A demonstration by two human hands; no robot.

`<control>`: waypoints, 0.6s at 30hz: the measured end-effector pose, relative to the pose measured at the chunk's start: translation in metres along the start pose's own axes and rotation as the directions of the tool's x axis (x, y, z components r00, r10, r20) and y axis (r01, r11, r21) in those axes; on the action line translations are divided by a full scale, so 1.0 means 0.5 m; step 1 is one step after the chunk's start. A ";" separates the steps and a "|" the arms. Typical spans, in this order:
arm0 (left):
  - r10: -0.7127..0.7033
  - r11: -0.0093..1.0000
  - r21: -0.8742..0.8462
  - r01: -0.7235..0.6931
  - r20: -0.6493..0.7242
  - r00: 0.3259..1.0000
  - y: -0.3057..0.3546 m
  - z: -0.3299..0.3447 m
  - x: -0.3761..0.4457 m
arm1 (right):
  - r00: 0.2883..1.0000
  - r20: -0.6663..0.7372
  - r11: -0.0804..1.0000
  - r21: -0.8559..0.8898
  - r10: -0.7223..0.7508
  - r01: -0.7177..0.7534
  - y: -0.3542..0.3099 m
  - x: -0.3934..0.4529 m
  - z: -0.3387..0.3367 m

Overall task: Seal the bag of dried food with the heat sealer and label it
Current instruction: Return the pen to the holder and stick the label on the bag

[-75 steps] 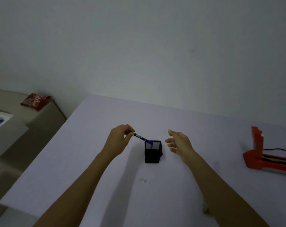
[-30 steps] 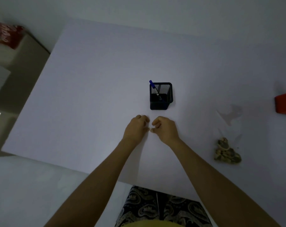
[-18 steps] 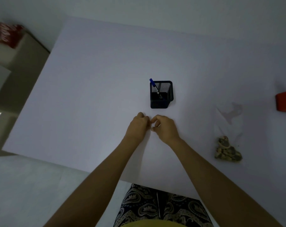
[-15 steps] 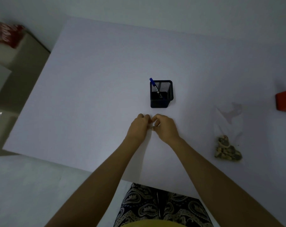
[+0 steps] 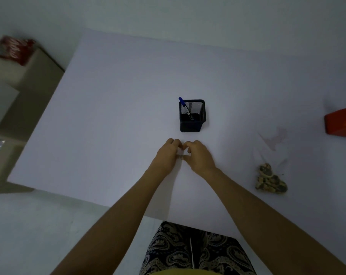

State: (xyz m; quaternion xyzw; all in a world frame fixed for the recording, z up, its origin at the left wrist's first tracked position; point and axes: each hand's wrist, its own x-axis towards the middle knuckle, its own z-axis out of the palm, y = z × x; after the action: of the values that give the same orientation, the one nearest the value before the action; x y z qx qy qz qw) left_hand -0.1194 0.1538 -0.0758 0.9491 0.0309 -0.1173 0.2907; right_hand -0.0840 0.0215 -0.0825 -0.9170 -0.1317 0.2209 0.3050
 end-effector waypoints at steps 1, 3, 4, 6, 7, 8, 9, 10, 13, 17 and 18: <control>0.016 0.999 -0.029 -0.017 -0.018 1.000 0.007 -0.010 -0.004 | 1.000 0.009 1.000 0.008 -0.008 0.008 -0.004 -0.004 -0.004; 0.035 0.997 -0.072 -0.037 -0.039 0.999 0.029 -0.041 -0.014 | 1.000 0.022 0.998 0.057 -0.016 0.014 -0.022 -0.014 -0.025; 0.050 0.994 -0.094 -0.055 -0.059 0.997 0.041 -0.062 -0.020 | 0.999 0.028 0.996 0.086 -0.018 0.016 -0.037 -0.020 -0.044; 0.086 0.982 -0.156 -0.107 -0.139 0.987 0.068 -0.118 -0.034 | 0.999 0.028 0.985 0.172 -0.037 0.031 -0.071 -0.031 -0.096; 0.086 0.971 -0.204 -0.124 -0.186 0.979 0.081 -0.153 -0.042 | 0.998 0.023 0.971 0.233 -0.057 0.050 -0.092 -0.039 -0.131; 0.075 0.955 -0.264 -0.137 -0.233 0.970 0.094 -0.191 -0.048 | 0.997 0.008 0.958 0.278 -0.073 0.068 -0.116 -0.048 -0.169; 0.056 0.933 -0.328 -0.147 -0.271 0.961 0.107 -0.232 -0.052 | 0.995 -0.026 0.947 0.305 -0.096 0.100 -0.142 -0.059 -0.211; 0.039 0.906 -0.393 -0.157 -0.293 0.955 0.122 -0.273 -0.054 | 0.991 -0.069 0.937 0.324 -0.113 0.129 -0.169 -0.069 -0.252; 0.037 0.800 -0.562 -0.210 -0.302 0.952 0.180 -0.388 -0.051 | 0.970 -0.189 0.861 0.456 -0.153 0.225 -0.248 -0.095 -0.367; 0.112 0.735 -0.593 -0.329 -0.373 0.921 0.272 -0.492 -0.039 | 0.966 -0.224 0.659 0.709 -0.130 0.253 -0.320 -0.125 -0.475; 0.113 0.779 -0.514 -0.358 -0.447 0.887 0.290 -0.503 -0.035 | 0.966 -0.236 0.621 0.742 -0.109 0.251 -0.328 -0.131 -0.492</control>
State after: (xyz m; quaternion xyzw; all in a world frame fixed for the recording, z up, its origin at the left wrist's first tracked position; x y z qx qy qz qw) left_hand -0.0666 0.1742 0.2095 0.8130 0.0013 0.1285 0.5679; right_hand -0.0389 0.0016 0.2161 -0.6983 -0.0909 0.1461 0.6948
